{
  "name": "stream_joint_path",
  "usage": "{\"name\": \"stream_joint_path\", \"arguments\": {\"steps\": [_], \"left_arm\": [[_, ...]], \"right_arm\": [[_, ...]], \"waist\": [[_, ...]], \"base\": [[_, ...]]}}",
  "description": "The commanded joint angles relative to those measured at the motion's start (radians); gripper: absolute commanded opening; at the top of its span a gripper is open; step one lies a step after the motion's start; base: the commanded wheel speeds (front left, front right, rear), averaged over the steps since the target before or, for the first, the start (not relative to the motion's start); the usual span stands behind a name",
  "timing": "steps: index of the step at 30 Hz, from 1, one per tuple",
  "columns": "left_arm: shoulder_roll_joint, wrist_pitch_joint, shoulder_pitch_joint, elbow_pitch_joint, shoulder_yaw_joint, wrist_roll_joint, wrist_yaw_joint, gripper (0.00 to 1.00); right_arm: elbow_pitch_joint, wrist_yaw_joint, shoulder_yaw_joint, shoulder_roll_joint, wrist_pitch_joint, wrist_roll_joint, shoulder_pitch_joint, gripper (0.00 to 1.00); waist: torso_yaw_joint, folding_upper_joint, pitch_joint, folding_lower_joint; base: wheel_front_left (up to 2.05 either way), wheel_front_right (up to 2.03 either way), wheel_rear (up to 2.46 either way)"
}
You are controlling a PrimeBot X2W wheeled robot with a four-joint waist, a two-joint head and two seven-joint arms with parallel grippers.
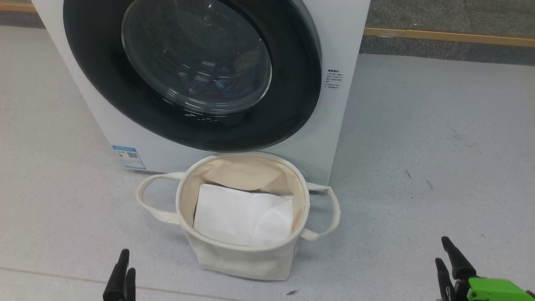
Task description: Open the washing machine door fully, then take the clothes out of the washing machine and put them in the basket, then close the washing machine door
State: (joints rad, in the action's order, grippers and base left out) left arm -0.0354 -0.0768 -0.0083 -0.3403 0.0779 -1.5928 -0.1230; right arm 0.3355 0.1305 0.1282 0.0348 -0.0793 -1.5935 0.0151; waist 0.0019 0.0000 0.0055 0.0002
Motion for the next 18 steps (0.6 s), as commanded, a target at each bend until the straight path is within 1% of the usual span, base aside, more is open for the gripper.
{"name": "stream_joint_path", "arguments": {"steps": [1,9,18], "left_arm": [[-0.005,0.007,-0.043,0.042,0.01,0.015,-0.001,1.0],[-0.006,0.031,-0.052,0.078,0.032,0.075,-0.001,1.0],[-0.007,0.057,-0.067,0.144,0.062,0.196,-0.001,1.0]], "right_arm": [[-0.04,0.0,-0.002,0.004,0.01,0.013,0.048,1.0],[-0.065,0.0,-0.01,0.005,0.033,0.081,0.067,1.0],[-0.097,0.0,-0.013,0.006,0.059,0.19,0.098,1.0]], "waist": [[0.0,0.0,0.001,-0.0001],[0.002,0.0,0.005,-0.0002],[0.003,0.0,0.01,-0.0002]], "base": [[0.0,0.0,0.0],[0.0,0.0,0.0],[0.0,0.0,0.0]]}}
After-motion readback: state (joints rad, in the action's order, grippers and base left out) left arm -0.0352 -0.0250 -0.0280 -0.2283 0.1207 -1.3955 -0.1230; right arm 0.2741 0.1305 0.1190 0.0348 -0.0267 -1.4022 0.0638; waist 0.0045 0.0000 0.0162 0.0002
